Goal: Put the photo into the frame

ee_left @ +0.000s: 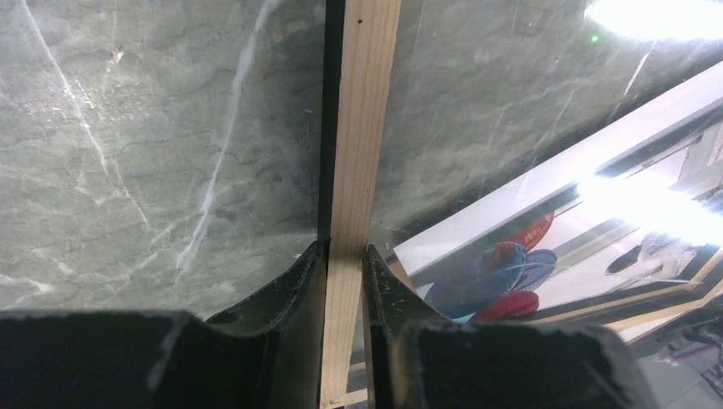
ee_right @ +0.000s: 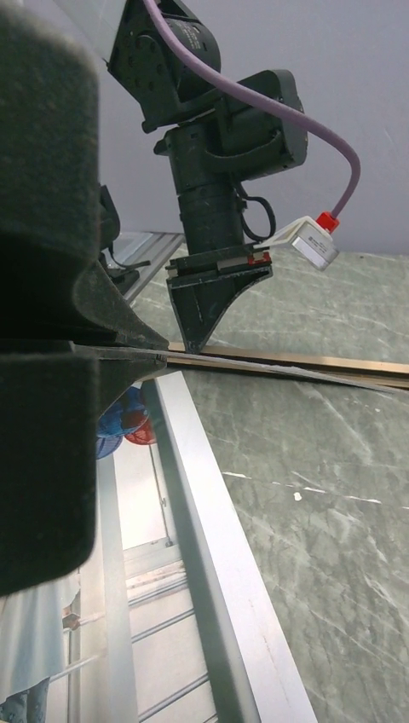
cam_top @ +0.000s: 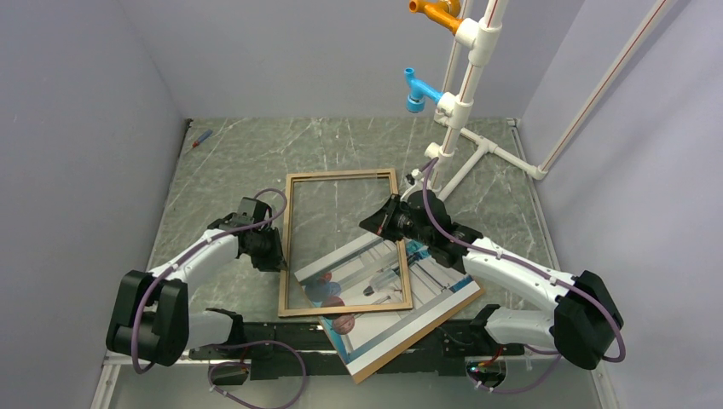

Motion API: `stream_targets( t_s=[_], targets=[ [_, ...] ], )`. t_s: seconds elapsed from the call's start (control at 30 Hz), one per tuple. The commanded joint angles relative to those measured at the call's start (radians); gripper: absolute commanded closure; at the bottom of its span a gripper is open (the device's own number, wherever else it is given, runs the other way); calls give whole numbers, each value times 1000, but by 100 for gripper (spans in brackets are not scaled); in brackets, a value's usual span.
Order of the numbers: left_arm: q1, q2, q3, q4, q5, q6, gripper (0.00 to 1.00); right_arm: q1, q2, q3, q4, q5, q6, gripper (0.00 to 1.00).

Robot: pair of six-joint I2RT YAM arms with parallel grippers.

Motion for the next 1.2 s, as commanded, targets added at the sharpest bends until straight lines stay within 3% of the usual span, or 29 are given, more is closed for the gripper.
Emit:
stream_targets(
  t_s=[0.0,0.17,0.37,0.5,0.63,1.17],
  targets=[
    [-4,6,16,2,47,5,78,-1,-9,55,-6,-54,-37,100],
    [-4,-34,21,-13,36,0,76,-1,-18,65,-15,-87,-49,100],
    [-4,-66,39,-45,34,-3,45,-1,-74,67,-61,-81,-65,100],
    [-3,-76,64,-74,14,2,40,0,-96,81,-102,-68,-81,100],
    [-3,-82,89,-116,-34,6,42,-2,-98,113,-139,-61,-103,100],
    [-2,-45,108,-149,-97,8,71,-11,-59,225,-146,-73,-193,100]
  ],
)
